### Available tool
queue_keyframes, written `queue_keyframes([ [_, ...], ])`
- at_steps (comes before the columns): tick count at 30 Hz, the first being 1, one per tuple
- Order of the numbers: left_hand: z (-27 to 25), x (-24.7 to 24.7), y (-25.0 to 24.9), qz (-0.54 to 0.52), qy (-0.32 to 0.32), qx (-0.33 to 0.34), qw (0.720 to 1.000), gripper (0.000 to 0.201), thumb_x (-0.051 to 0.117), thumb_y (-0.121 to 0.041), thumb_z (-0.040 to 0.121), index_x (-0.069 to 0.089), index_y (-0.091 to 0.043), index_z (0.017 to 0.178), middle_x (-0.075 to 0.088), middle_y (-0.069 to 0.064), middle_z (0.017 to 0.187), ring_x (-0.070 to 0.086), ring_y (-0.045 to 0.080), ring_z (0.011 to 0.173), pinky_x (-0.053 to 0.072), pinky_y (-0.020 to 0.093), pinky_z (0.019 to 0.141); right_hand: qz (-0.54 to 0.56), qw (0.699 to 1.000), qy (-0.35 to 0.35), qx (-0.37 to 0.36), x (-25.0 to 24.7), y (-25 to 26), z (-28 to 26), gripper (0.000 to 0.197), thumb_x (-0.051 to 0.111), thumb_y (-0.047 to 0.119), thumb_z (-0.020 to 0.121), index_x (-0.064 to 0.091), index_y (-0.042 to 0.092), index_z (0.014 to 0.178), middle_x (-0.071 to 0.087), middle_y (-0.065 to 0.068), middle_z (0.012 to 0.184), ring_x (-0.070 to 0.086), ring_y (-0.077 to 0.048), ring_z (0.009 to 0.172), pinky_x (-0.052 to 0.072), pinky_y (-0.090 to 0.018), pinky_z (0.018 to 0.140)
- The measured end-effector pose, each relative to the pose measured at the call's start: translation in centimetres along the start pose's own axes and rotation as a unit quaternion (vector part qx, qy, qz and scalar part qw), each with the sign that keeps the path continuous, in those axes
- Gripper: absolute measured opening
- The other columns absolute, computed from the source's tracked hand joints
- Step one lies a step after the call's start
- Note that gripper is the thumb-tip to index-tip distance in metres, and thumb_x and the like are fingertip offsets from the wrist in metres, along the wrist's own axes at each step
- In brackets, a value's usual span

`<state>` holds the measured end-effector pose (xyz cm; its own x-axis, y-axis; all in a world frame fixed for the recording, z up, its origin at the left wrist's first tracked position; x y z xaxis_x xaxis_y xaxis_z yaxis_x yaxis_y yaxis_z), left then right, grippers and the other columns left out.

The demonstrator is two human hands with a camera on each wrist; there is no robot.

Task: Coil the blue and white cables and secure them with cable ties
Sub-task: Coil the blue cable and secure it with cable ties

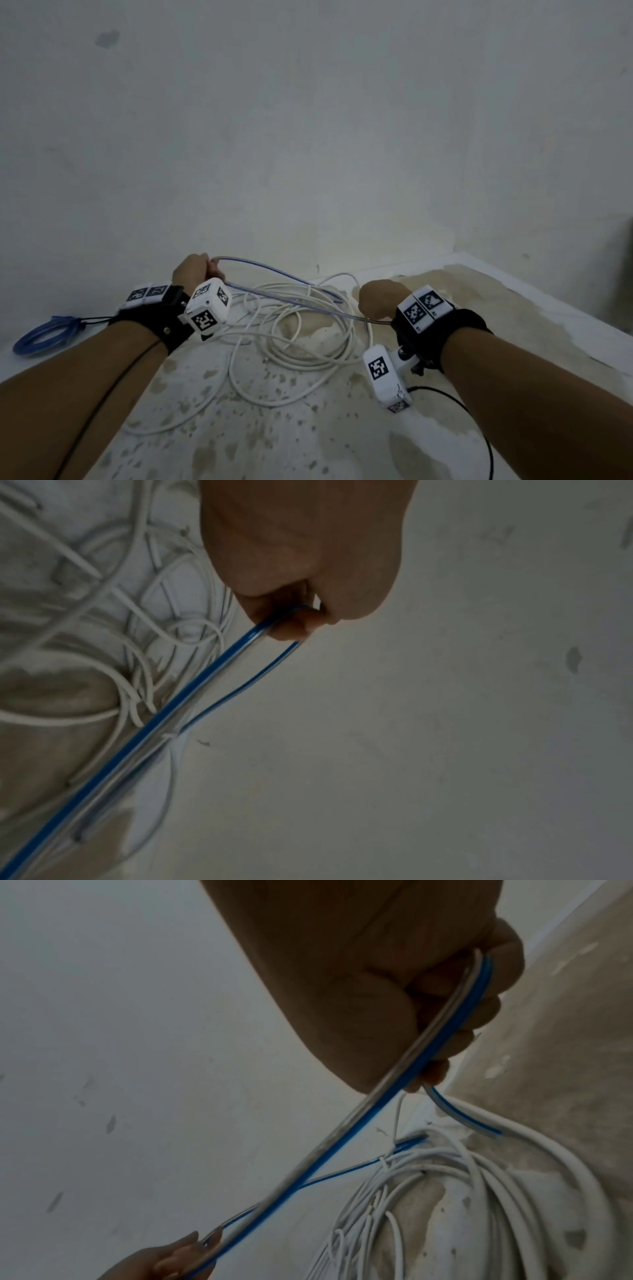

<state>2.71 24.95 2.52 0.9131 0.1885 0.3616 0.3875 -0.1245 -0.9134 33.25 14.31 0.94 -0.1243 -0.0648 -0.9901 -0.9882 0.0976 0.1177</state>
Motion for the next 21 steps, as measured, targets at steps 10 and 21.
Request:
queue_keyframes([
  [10,-3.0,-1.0,-6.7,-0.029,0.024,0.058,0.998,0.029,0.034,-0.013,0.104,0.051,-0.010,0.080,0.041,-0.003,0.050,0.028,0.007,0.030,0.030,0.010,0.038,0.091,0.994,-0.056,0.023,1.4,1.5,0.9,0.034,0.047,0.015,0.097,0.054,0.007,0.065,0.055,-0.004,0.071,0.055,-0.020,0.069,0.043,-0.027,0.071],
  [21,-4.8,-6.0,-8.9,0.000,-0.083,0.106,0.991,0.030,0.050,-0.018,0.101,0.051,-0.008,0.073,0.045,-0.001,0.039,0.042,0.008,0.037,0.053,0.030,0.056,-0.015,0.999,-0.037,-0.015,2.5,3.8,0.6,0.036,0.041,0.011,0.097,0.044,0.013,0.062,0.052,-0.001,0.074,0.059,-0.024,0.087,0.046,-0.029,0.079],
])
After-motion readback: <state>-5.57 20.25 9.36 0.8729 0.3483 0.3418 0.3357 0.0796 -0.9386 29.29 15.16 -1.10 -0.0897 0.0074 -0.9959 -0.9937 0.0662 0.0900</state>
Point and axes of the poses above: each hand's wrist, its own z-axis towards the middle knuckle, its own x-axis out of the palm, y = z × x, the point moved 7 cm from there along z, towards the middle knuckle
